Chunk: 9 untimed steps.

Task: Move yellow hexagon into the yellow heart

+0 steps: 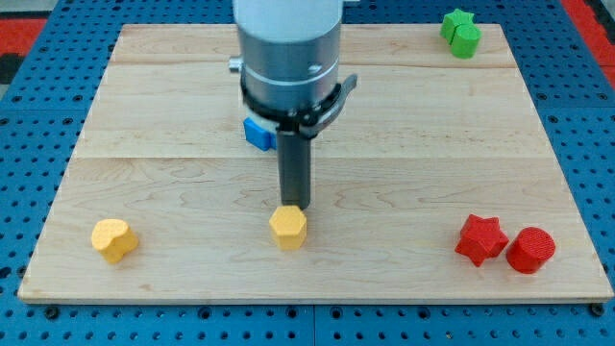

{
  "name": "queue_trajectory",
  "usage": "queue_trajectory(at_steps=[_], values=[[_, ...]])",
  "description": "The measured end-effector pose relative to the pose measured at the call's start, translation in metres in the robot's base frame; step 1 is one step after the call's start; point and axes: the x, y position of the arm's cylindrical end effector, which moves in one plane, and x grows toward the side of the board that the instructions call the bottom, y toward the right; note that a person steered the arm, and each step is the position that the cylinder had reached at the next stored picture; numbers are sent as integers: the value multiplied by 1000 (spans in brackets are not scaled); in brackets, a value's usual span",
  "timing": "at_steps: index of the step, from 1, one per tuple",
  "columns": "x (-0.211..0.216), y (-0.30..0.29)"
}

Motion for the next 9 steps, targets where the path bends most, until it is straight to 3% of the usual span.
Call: queue_trajectory(at_steps=[1,2,3,4,5,6,7,8,9], values=[[11,37],[54,23],[38,-64],[25,-8],[-8,-26],[-3,-118],[-2,-128],[-6,-90],[-11,-90]])
